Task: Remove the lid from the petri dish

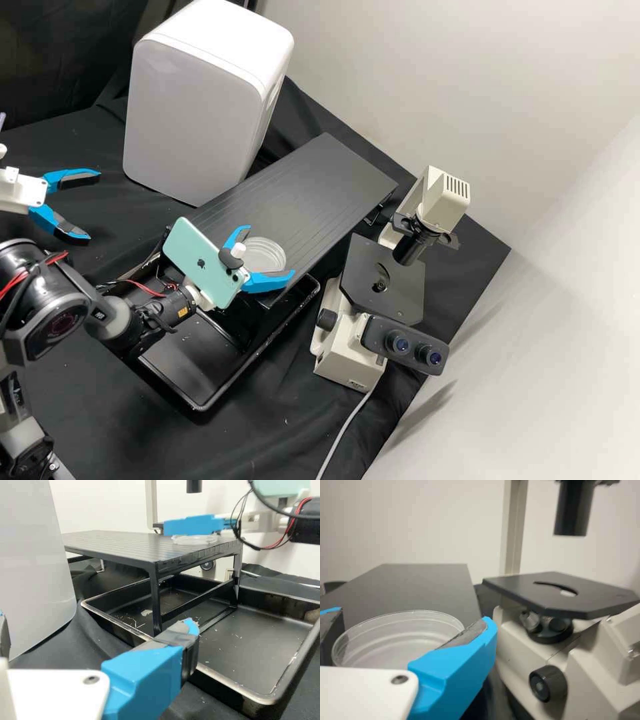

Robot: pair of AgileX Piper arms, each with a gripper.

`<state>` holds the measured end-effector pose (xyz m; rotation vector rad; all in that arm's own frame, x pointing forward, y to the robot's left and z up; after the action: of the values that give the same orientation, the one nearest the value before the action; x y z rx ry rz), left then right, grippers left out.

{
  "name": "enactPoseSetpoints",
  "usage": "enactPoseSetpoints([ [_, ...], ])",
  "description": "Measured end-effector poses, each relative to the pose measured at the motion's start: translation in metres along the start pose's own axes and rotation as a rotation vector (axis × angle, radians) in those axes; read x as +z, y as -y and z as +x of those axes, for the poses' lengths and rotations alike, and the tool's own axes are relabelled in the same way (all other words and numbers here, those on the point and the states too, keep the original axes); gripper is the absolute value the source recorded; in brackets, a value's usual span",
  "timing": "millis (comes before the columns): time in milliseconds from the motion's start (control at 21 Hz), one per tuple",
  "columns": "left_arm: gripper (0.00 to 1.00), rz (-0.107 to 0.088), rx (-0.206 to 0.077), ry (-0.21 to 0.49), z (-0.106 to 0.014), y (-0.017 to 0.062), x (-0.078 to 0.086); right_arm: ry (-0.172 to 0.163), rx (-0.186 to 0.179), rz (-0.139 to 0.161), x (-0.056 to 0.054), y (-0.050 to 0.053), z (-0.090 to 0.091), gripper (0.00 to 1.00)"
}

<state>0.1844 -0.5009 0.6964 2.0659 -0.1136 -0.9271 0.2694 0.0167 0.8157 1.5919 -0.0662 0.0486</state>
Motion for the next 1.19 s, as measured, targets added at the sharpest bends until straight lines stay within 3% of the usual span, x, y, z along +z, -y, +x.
enactPoseSetpoints([
  [286, 1.0, 0.001, 0.004, 0.001, 0.001, -0.001, 0.0, -0.037, 0.061, 0.008, -0.006, -0.013, -0.009, 0.0],
  [620, 1.0, 0.001, 0.004, 0.001, 0.001, -0.001, 0.0, -0.048, 0.062, 0.016, -0.009, -0.013, -0.01, 0.0],
  [762, 1.0, 0.001, 0.004, 0.001, 0.001, -0.001, 0.0, -0.082, 0.026, 0.014, -0.017, -0.004, -0.01, 0.0],
  [953, 1.0, 0.001, 0.004, 0.001, 0.001, -0.001, 0.0, -0.132, -0.033, -0.017, -0.033, 0.016, -0.005, 0.0],
  [1191, 1.0, 0.001, 0.004, 0.001, 0.001, -0.001, 0.0, -0.16, -0.084, -0.047, -0.044, 0.036, -0.002, 0.0],
])
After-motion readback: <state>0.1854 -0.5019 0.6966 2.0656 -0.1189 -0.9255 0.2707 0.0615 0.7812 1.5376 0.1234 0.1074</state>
